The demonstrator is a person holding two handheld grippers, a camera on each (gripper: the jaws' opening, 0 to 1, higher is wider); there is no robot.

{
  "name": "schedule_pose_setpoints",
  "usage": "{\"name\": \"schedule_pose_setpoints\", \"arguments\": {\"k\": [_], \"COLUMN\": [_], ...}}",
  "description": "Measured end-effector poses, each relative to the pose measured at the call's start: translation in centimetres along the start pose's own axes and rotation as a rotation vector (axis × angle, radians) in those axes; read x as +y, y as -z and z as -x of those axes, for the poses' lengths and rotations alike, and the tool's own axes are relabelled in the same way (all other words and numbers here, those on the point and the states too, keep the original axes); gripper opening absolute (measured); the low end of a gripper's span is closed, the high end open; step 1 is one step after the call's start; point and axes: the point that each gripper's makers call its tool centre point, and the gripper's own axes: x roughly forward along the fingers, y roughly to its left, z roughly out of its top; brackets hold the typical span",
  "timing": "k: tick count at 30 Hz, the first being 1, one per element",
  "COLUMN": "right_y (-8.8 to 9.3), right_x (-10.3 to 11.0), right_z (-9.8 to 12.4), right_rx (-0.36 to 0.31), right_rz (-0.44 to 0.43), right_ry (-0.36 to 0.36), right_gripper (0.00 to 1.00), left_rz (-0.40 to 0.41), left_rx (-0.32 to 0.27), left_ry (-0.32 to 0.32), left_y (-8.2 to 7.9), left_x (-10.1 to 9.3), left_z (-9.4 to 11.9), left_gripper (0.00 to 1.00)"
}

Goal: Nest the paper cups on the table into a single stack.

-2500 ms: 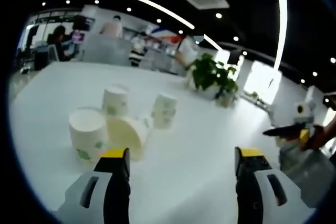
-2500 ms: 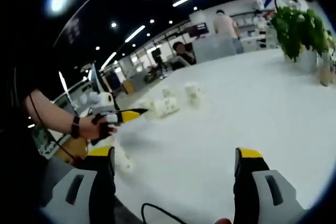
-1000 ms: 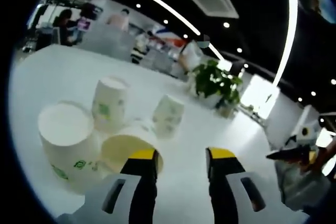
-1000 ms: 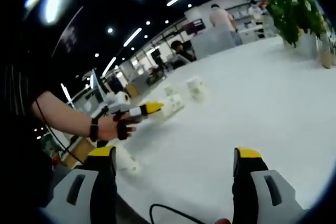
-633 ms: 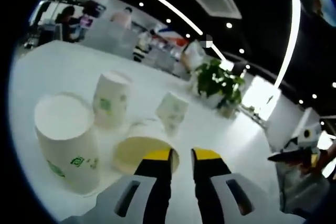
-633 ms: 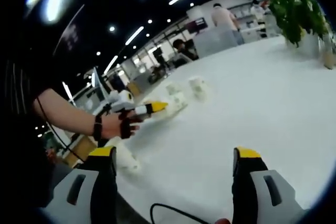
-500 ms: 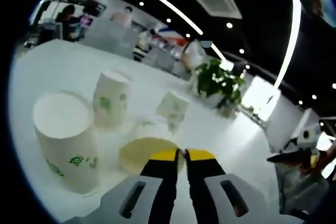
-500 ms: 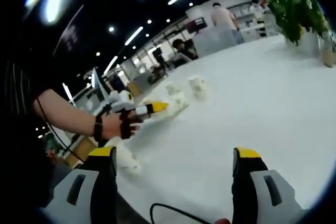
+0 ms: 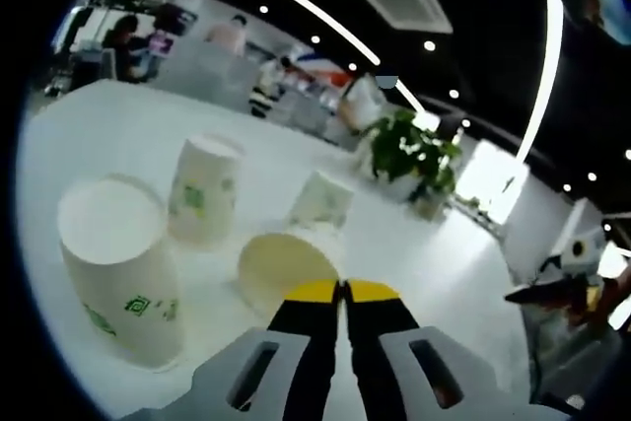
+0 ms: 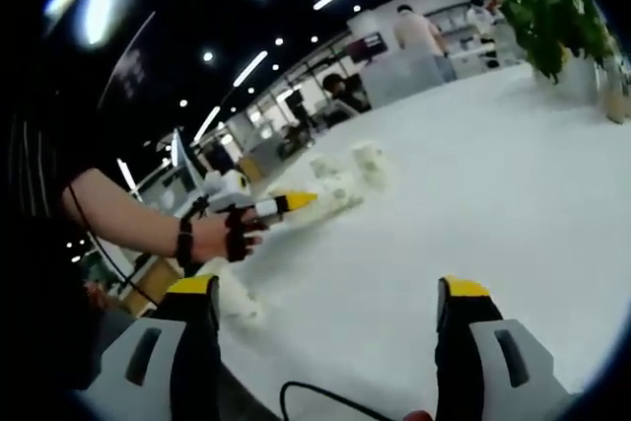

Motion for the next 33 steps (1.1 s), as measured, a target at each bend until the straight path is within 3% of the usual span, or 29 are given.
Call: {"name": "schedule_pose_setpoints", "arguments": {"k": [19, 28, 33], "right_y": [-0.2, -0.4, -0.6], "right_x": [0.6, 0.8, 0.9], "right_z": [0.4, 0.4, 0.4], "right_rx": [-0.016, -0.025, -0.03], "right_rz": [0.014, 0.034, 0.053], "right_ry": [-0.012, -0.013, -0.011], "right_gripper": [0.9, 0.95, 0.96], "left_rz": [-0.007, -0.054, -0.084], "left_rx": [0.003, 0.013, 0.036], "left_ry": [0.019, 0.03, 0.073], "left_y": [-1.6, -3.1, -4.2], "left_x": [-2.4, -4.6, -6.4], "left_z": [1.3, 3.6, 5.3], "left_gripper": [0.0, 0.0, 0.0]}}
